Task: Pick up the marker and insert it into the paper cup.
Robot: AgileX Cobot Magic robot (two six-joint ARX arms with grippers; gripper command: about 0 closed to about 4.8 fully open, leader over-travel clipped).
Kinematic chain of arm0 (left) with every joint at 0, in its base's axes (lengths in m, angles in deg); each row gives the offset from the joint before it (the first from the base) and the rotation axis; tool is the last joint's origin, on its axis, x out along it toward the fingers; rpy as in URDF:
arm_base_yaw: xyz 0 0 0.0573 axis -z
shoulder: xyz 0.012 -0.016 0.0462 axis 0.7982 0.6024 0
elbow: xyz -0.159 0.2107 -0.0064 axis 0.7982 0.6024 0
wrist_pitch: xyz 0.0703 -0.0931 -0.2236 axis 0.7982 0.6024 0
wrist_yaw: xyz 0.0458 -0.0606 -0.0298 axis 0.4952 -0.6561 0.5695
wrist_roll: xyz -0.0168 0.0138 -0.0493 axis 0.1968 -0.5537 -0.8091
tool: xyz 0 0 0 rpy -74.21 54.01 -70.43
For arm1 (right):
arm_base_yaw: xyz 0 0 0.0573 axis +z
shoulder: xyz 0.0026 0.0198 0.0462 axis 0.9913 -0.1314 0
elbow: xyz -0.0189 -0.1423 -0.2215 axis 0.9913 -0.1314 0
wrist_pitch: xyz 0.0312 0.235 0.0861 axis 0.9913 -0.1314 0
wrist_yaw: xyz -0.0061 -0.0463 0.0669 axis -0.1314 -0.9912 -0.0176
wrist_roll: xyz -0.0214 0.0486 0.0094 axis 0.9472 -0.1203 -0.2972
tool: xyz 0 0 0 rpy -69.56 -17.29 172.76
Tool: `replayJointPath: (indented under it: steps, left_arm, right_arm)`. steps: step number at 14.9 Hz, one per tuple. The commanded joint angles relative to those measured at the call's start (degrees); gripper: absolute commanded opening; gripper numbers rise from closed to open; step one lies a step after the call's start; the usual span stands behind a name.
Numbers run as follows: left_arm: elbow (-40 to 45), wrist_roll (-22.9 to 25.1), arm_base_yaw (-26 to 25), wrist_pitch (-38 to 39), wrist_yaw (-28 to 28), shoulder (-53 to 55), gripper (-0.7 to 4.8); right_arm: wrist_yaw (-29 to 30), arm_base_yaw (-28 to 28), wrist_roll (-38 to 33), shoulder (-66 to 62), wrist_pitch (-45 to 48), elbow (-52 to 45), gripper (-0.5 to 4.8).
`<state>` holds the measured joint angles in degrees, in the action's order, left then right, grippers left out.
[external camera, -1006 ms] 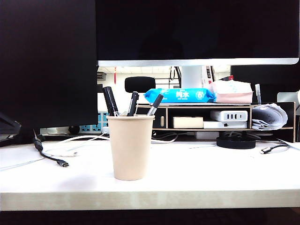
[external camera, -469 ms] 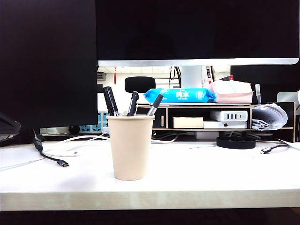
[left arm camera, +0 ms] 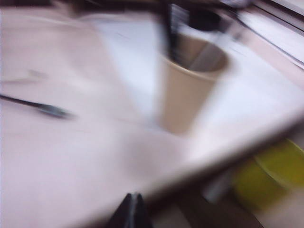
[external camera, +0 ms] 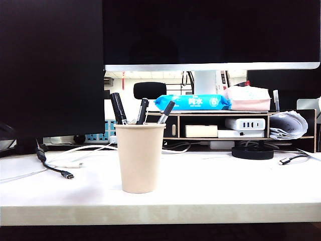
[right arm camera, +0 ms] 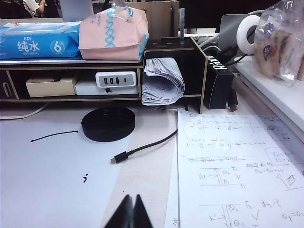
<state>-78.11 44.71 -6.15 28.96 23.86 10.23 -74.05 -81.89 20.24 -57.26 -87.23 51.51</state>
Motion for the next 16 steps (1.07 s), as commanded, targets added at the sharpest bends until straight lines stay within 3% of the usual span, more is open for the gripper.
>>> replayJointPath:
  steps: [1, 6, 10, 16]
  left_arm:
    - [0.0, 0.1, -11.8, 0.1, -1.8, -4.3, -0.04]
    - [0.0, 0.3, -30.1, 0.1, -2.6, -8.7, -0.04]
    - [0.0, 1.0, -38.1, 0.0, -2.6, -8.7, -0.04]
    - [0.0, 10.1, -39.0, -1.4, -2.4, -8.7, -0.04]
  right_arm:
    - [0.0, 0.0, -0.2, 0.0, 1.0, -0.2, 0.14]
    - [0.0, 0.0, -0.2, 0.0, 1.0, -0.2, 0.14]
    - [0.0, -0.1, -0.2, 0.0, 1.0, -0.2, 0.14]
    - [0.0, -0.1, -0.2, 0.0, 1.0, -0.2, 0.14]
